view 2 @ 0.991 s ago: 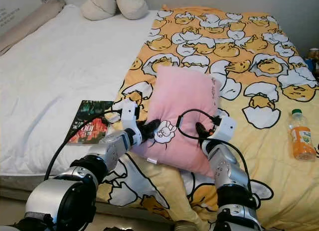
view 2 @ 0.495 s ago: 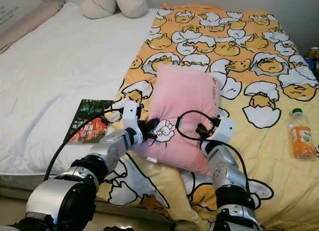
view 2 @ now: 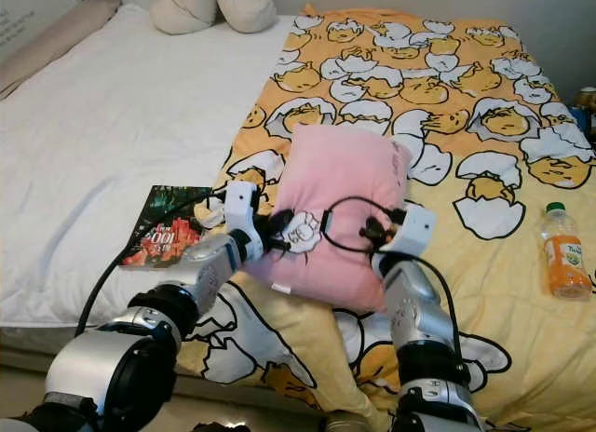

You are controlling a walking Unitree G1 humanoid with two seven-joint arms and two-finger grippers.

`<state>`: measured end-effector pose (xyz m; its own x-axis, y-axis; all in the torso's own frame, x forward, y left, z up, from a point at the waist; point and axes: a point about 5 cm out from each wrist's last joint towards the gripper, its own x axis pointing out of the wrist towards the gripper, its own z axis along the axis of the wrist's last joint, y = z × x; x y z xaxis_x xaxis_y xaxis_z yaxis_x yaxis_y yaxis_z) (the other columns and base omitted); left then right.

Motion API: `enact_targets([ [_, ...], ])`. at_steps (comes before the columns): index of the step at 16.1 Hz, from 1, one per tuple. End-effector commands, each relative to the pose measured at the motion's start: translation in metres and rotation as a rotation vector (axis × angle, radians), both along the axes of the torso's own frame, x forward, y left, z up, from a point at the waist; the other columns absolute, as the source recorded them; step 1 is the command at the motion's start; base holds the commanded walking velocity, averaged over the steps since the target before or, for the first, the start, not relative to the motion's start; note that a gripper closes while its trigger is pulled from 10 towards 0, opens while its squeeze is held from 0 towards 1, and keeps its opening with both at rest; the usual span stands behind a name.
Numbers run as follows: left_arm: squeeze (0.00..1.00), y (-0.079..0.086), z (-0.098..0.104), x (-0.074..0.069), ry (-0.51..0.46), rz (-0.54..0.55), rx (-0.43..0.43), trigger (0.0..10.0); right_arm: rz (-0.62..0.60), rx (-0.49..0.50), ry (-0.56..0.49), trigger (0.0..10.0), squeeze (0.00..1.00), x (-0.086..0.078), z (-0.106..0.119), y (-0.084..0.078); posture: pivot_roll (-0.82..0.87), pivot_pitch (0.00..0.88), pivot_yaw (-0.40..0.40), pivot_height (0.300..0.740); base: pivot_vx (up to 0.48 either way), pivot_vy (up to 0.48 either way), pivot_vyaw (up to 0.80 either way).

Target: Clean up the room

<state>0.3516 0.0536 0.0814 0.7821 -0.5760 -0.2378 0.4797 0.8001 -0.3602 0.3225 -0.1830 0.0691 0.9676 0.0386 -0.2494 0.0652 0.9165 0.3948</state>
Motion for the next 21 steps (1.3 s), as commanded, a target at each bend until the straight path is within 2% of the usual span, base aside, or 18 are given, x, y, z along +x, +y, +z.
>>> enact_targets([
  [1,0.0,0.001,0.025,0.013,-0.106,-0.006,-0.014,0.0,0.003,-0.01,-0.089,0.0,0.0,0.011,0.024,0.006,-0.2,0.0,0.067,0.74,0.0,0.0,0.0],
  [6,0.0,0.009,0.079,0.032,-0.347,0.022,-0.014,0.0,-0.006,-0.108,-0.322,0.0,0.0,0.021,0.079,0.01,-0.2,0.0,0.061,0.74,0.0,0.0,0.0],
  [8,0.0,0.017,0.119,0.04,-0.503,0.056,-0.021,0.0,-0.027,-0.177,-0.474,0.0,0.0,0.021,0.112,0.009,-0.2,0.0,0.059,0.74,0.0,0.0,0.0],
  [9,0.0,0.021,0.133,0.041,-0.569,0.075,-0.015,0.0,-0.029,-0.197,-0.522,0.0,0.0,0.02,0.123,0.011,-0.2,0.0,0.058,0.74,0.0,0.0,0.0],
  [10,0.0,0.024,0.143,0.041,-0.628,0.111,0.007,10.0,-0.045,-0.193,-0.516,0.0,0.0,0.021,0.126,0.01,-0.2,0.0,0.056,0.74,0.0,0.0,0.0],
  [11,0.0,0.024,0.143,0.041,-0.62,0.11,0.008,10.0,-0.055,-0.219,-0.506,0.0,0.0,0.022,0.126,0.009,-0.19,0.0,0.055,0.74,0.0,0.0,0.0],
  [12,0.0,0.025,0.144,0.041,-0.628,0.119,-0.007,10.0,-0.058,-0.222,-0.487,10.0,0.0,0.023,0.121,0.009,-0.19,0.0,0.055,0.74,0.0,0.255,0.0],
  [15,0.0,0.027,0.132,0.038,-0.599,0.134,-0.008,10.0,-0.038,-0.312,-0.474,10.0,0.0,0.019,0.112,0.015,-0.19,0.0,0.055,0.74,0.0,0.464,0.0],
  [19,0.0,0.032,0.111,0.037,-0.513,0.173,-0.026,10.0,-0.012,-0.344,-0.449,10.0,0.0,0.016,0.102,0.017,-0.19,0.0,0.057,0.74,0.0,0.473,0.0],
  [21,0.0,0.029,0.108,0.035,-0.524,0.171,-0.015,10.0,-0.005,-0.36,-0.422,10.0,0.0,0.016,0.095,0.014,-0.19,0.0,0.054,0.74,0.0,0.48,0.0],
])
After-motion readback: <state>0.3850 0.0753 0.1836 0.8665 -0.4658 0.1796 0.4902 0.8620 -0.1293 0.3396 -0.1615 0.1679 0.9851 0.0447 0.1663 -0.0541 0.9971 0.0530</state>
